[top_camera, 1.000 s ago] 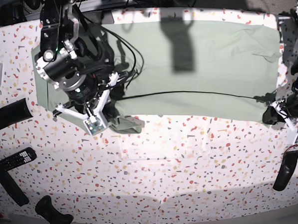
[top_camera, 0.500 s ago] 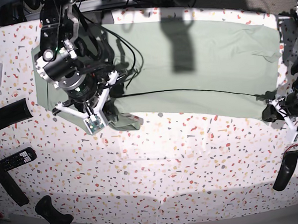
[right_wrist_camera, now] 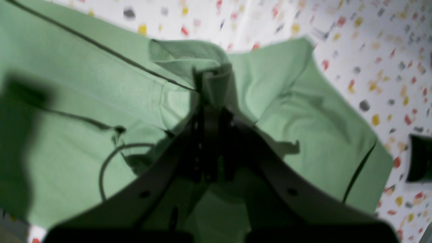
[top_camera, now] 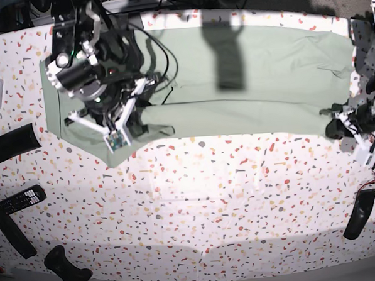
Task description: Fold the T-shirt properly
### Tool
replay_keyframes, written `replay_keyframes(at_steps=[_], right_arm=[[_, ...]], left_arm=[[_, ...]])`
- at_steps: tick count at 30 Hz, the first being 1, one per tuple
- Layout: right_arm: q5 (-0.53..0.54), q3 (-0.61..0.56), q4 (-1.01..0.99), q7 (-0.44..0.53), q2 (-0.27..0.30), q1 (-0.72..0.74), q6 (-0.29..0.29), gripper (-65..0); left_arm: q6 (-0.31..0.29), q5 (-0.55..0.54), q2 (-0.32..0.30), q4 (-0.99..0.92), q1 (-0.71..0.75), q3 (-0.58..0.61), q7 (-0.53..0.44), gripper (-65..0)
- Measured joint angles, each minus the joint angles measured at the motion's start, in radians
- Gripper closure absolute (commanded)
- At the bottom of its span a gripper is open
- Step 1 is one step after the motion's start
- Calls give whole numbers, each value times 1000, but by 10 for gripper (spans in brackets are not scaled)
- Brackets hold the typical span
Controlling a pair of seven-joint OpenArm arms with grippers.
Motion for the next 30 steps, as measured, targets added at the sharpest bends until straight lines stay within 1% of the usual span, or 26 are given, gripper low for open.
replay_keyframes(at_steps=[2,6,8,14,17,23,27,30], right_arm=[[2,0,0,-11,0,-20,0,0],[3,0,2,-52,0,-55,-1,0],[2,0,10,-69,0,-67,-2,0],[3,0,104,-69,0,-85,-4,0],[3,0,136,-69,0,-90,-7,0],[3,0,136,-69,0,-101,-7,0],[3,0,137,-69,0,-117,-7,0],[3,0,137,-69,0,-140,-7,0]], left_arm=[[0,3,6,0,4,0,21,0],[0,-1,10,0,0,0,21,0],[0,0,10,0,0,0,44,0],[0,-1,10,0,0,0,79,0],[0,-51,7,0,0,0,122,0],[0,-52,7,0,0,0,129,0],[0,-51,7,1,1,0,182,0],[0,-51,6,1,0,0,187,0]])
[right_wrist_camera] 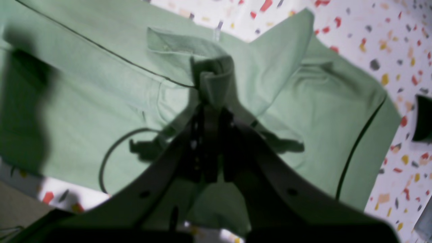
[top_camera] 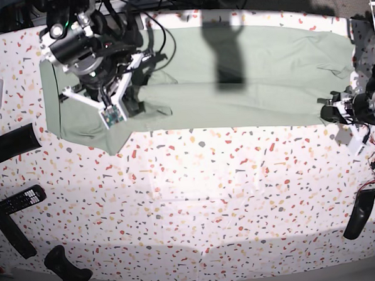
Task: Fold the T-shirt properly
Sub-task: 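Lower the held hem onto the shirt body with both grippers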
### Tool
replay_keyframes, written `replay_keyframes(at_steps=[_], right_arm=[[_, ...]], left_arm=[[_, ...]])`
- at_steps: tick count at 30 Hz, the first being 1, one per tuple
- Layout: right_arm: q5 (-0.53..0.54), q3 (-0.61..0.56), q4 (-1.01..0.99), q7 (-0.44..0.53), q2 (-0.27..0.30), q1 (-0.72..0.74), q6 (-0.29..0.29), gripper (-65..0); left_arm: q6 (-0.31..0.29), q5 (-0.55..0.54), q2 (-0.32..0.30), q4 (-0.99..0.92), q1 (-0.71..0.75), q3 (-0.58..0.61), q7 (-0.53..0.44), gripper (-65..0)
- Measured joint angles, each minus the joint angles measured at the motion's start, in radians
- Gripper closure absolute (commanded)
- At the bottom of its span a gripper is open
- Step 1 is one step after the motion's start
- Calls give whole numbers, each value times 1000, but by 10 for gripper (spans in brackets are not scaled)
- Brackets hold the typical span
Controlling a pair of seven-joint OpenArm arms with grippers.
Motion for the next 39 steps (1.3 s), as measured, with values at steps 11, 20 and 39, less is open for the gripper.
replay_keyframes(at_steps=[11,20,39], right_arm=[[0,0,0,0,0,-27,0,0],[0,0,0,0,0,-27,0,0],[0,0,0,8,0,-27,0,-304]], left_arm=[[0,-1,0,0,0,0,1,0],[-179,-207,-27,0,3,0,84,0],[-180,-383,-71,1,78,0,106,-24]])
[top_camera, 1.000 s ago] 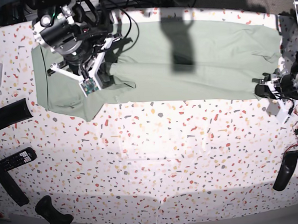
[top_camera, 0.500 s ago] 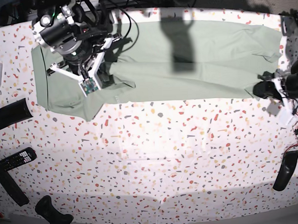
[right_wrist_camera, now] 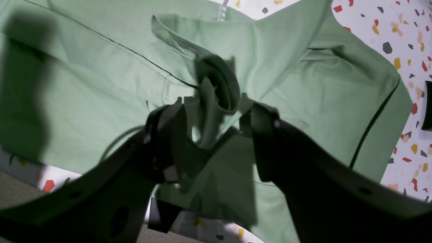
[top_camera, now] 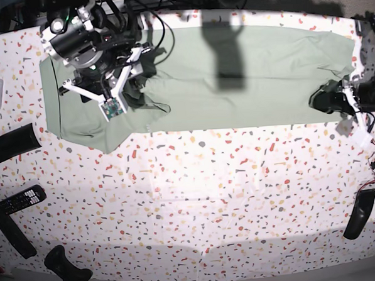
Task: Fold the T-shirt properly
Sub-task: 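Lower the held hem onto the shirt body with both grippers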
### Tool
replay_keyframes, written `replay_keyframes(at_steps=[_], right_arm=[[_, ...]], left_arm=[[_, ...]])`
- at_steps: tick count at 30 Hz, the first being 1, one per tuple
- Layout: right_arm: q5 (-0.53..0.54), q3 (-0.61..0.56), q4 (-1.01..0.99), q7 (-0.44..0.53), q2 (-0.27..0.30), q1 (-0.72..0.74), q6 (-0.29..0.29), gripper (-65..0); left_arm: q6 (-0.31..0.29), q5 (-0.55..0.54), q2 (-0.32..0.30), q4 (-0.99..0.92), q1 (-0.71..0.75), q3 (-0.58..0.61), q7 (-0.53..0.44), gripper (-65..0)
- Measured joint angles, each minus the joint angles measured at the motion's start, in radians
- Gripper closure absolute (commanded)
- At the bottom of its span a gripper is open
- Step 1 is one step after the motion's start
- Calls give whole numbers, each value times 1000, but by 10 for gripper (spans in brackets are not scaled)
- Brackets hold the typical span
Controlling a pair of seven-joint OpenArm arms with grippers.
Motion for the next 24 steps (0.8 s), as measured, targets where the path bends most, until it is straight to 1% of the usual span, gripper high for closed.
replay_keyframes(at_steps=[3,6,9,12,14,16,18,21,22,24], right_arm=[[0,0,0,0,0,0,0,-304],[0,0,0,46,0,11,0,-304],[0,0,0,60,0,13,0,-304],[0,0,0,72,0,11,0,-304],[-2,0,0,133,0,11,0,-304],[-4,0,0,201,6,21,0,-303],[-4,0,0,241,8,52,0,-303],[5,0,-31,247,8,132,-2,-303],[31,0,-64,230,8,164,-3,-303],[82,0,-150,165,5,219,-4,-303]], left_arm=[[0,1,-1,0,0,0,54,-10],[0,1,0,0,0,0,95,-11],[0,4,0,0,0,0,74,-11],[0,8,0,0,0,0,75,-11],[0,12,0,0,0,0,99,-11],[0,11,0,0,0,0,100,-11],[0,-46,-1,0,0,0,101,-11],[0,-150,0,1,-2,0,100,-11],[0,-166,0,2,-2,0,100,-11],[0,-172,-1,2,-2,0,101,-11]])
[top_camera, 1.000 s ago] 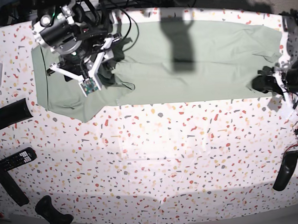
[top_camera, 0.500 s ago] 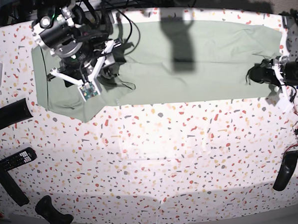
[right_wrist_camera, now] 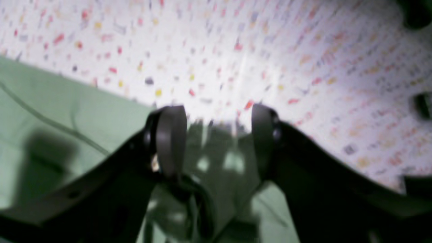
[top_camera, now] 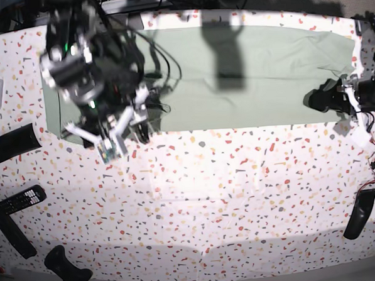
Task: Fold the T-shirt properly
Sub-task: 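Lower the held hem onto the shirt body with both grippers, then drag the folded shirt edge away from the hem with both grippers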
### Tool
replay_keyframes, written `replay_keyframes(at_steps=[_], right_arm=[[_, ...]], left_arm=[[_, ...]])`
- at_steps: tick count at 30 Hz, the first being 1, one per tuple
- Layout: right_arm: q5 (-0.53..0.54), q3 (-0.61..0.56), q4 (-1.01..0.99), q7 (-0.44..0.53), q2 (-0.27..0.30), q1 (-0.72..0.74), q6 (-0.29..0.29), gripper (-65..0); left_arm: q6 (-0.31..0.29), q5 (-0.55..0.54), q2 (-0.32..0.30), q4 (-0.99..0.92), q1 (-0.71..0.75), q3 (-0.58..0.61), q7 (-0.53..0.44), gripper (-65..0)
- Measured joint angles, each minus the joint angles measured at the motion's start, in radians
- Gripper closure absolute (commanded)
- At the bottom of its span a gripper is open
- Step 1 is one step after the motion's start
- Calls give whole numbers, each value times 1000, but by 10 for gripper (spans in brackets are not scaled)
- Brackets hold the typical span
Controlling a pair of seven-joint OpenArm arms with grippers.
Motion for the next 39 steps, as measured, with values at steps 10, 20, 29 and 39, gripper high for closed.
replay_keyframes(at_steps=[10,20,29,39], right_arm=[[101,0,-184,-144,-116,95,0,-301],[43,0,-186,-180,-148,72,1,-294],[-34,0,-228,-158,-148,45,1,-225],[-58,0,-228,-144,-148,47,1,0]], left_arm=[[0,-1,0,0,-1,0,0,-11],[0,0,0,0,-1,0,0,-11],[0,0,0,0,-1,0,0,-11],[0,0,0,0,-1,0,0,-11]])
